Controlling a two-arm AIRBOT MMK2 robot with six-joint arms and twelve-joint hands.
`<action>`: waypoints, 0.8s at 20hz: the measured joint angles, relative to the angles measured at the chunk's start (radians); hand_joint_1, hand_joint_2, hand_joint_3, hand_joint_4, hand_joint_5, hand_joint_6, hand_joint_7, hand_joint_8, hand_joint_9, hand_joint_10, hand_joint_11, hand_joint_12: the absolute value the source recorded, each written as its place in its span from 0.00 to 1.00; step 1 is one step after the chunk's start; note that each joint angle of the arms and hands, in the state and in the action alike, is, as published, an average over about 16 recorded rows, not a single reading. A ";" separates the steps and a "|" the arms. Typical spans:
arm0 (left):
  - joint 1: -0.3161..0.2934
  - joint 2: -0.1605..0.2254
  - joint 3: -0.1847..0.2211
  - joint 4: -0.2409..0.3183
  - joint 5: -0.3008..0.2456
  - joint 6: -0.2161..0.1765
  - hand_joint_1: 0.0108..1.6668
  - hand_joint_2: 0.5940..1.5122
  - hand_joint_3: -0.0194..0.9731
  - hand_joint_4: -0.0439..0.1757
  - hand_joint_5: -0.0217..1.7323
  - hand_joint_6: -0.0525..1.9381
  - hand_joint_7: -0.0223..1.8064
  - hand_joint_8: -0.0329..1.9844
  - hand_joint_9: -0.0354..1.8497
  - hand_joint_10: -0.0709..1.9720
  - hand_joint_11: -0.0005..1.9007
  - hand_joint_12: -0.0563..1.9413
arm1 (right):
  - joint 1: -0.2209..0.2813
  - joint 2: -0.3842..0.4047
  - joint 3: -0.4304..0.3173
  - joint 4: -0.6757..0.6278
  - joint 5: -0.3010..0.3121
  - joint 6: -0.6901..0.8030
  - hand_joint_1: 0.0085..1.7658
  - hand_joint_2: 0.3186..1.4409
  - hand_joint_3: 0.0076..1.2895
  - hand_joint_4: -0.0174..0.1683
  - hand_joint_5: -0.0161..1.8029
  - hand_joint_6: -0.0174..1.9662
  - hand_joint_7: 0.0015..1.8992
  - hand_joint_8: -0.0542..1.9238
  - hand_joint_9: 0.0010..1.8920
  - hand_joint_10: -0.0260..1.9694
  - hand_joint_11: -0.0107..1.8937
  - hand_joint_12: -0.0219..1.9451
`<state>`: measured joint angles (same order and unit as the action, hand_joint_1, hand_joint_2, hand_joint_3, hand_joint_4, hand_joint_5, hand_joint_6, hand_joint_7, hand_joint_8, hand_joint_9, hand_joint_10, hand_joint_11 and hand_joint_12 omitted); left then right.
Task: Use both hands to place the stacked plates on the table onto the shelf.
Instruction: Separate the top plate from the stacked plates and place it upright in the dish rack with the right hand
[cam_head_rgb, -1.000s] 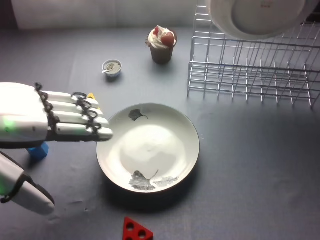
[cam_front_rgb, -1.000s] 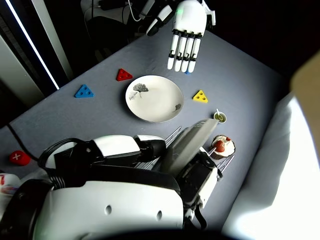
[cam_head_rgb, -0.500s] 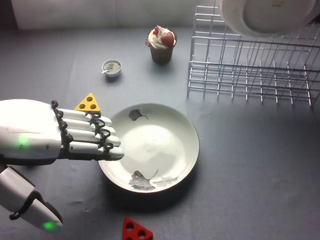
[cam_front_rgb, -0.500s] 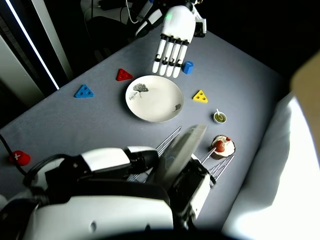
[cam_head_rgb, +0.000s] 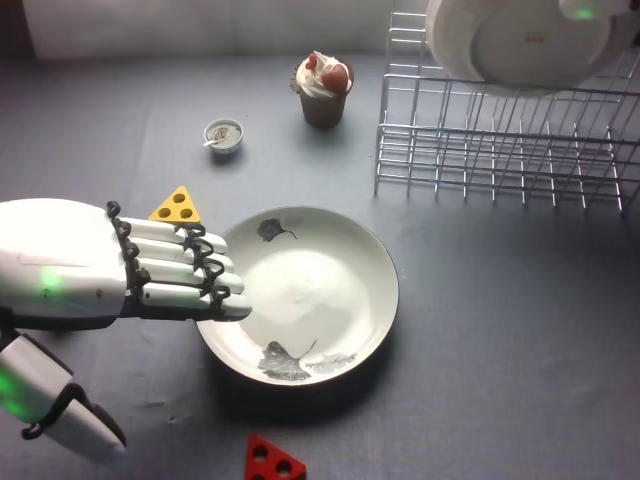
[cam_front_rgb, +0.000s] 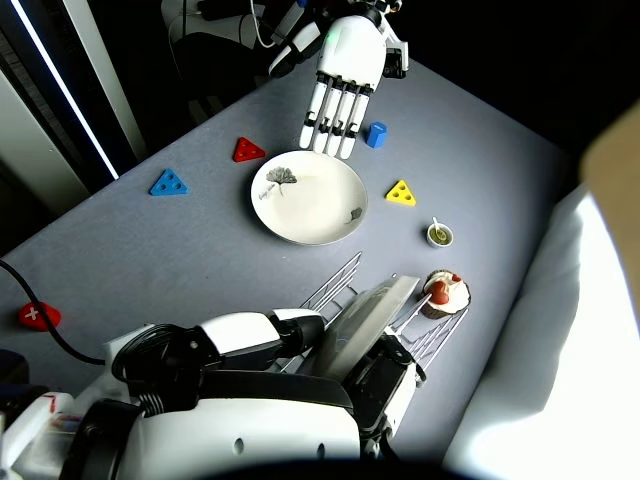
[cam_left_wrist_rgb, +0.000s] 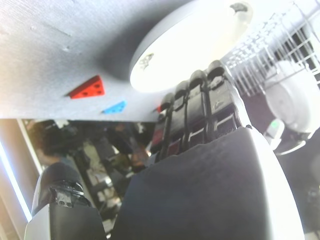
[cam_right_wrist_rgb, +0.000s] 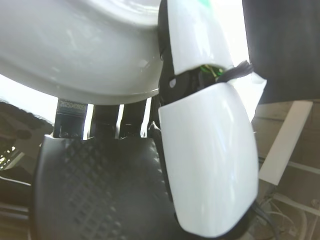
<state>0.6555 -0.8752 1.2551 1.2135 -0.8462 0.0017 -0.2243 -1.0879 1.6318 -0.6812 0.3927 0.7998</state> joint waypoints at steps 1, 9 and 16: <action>0.001 -0.001 0.000 0.001 0.000 0.000 0.08 0.40 0.02 0.19 0.04 0.03 0.05 0.02 0.05 0.04 0.02 0.03 | -0.005 -0.004 0.005 0.002 0.001 0.000 0.84 0.57 0.00 0.05 0.49 0.52 0.57 0.31 0.58 0.37 0.53 0.67; 0.007 -0.007 0.006 0.002 0.003 0.000 0.08 0.40 0.02 0.19 0.03 0.03 0.04 0.02 0.04 0.04 0.02 0.03 | -0.056 -0.027 0.042 0.021 0.010 0.000 0.84 0.57 0.00 0.05 0.49 0.51 0.57 0.31 0.58 0.37 0.53 0.66; 0.015 -0.010 0.012 0.002 0.010 0.000 0.07 0.40 0.02 0.19 0.03 0.03 0.03 0.02 0.04 0.04 0.01 0.03 | -0.092 -0.039 0.060 0.036 0.017 -0.004 0.84 0.57 0.00 0.05 0.49 0.50 0.56 0.32 0.57 0.37 0.52 0.65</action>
<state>0.6710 -0.8849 1.2667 1.2151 -0.8359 0.0017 -0.3168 -1.1270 1.6916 -0.6449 0.4100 0.7958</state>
